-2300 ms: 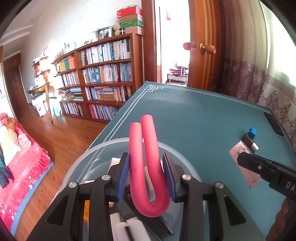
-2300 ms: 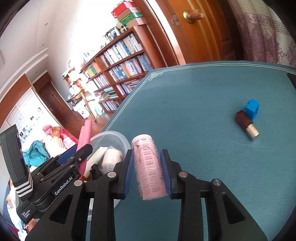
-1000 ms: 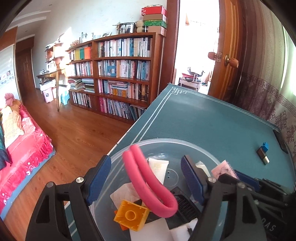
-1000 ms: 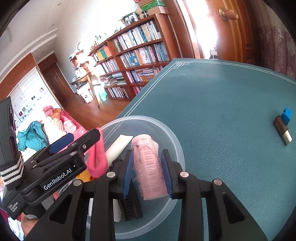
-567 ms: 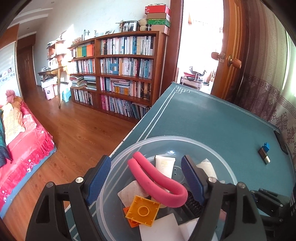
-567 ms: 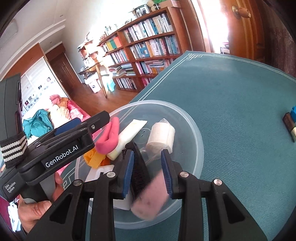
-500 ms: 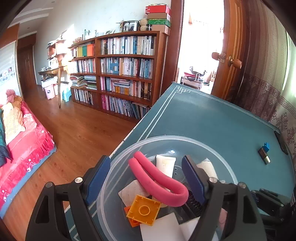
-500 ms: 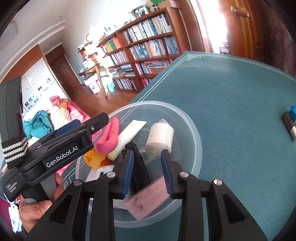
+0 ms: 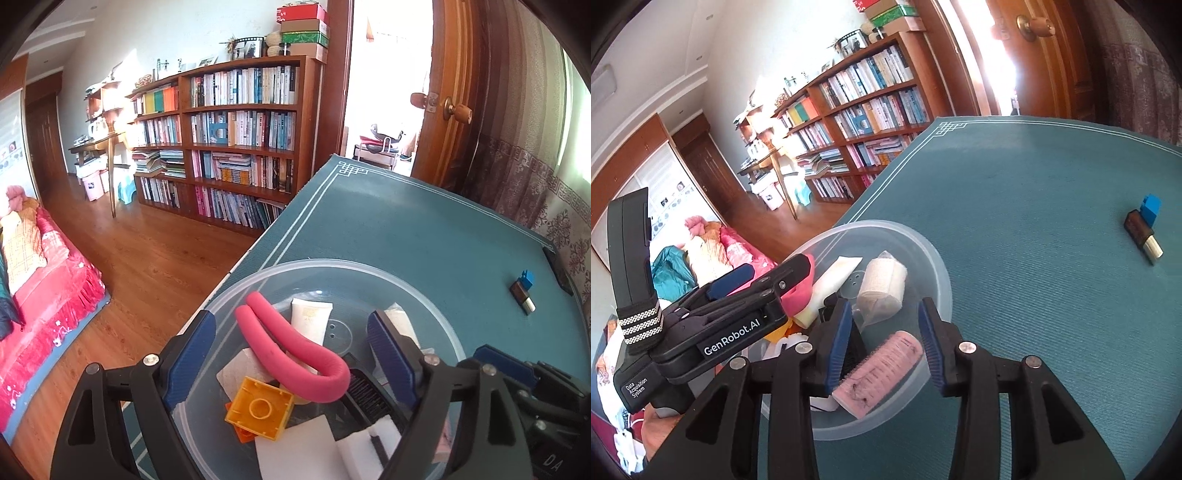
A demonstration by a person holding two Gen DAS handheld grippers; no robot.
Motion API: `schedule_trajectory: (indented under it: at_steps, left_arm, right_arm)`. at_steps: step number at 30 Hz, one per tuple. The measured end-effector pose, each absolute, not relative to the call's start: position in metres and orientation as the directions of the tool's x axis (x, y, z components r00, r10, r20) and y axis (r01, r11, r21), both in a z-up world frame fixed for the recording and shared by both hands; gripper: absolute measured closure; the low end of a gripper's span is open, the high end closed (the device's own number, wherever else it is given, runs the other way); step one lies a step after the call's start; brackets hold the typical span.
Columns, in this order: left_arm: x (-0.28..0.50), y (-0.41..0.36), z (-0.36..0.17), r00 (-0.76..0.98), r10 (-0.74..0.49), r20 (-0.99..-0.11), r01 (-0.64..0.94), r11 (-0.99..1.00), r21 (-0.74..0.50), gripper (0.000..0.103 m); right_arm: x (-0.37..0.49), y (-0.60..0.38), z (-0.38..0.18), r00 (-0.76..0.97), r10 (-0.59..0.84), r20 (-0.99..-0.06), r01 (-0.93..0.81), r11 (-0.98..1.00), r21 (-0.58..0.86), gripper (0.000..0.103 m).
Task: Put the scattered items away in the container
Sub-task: 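Release the foam curler into the container with the left tool while the right tool drops the roller, then move both tools back toward the brown lipstick and blue Lego brick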
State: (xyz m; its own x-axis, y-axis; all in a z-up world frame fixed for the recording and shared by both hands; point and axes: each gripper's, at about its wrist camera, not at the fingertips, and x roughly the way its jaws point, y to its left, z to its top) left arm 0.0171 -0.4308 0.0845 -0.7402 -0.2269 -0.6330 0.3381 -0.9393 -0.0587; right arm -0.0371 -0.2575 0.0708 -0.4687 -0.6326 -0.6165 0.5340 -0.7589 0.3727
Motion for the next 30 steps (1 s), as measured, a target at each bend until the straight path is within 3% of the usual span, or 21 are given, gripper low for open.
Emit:
schedule_trajectory:
  at_steps: [30]
  left_arm:
    - [-0.001,-0.358,0.093,-0.748,-0.191,-0.636,0.220,-0.975,0.035,0.013]
  right_arm:
    - [-0.065,-0.149,0.051,-0.570,-0.496,-0.654,0.325,-0.868,0.375,0.062]
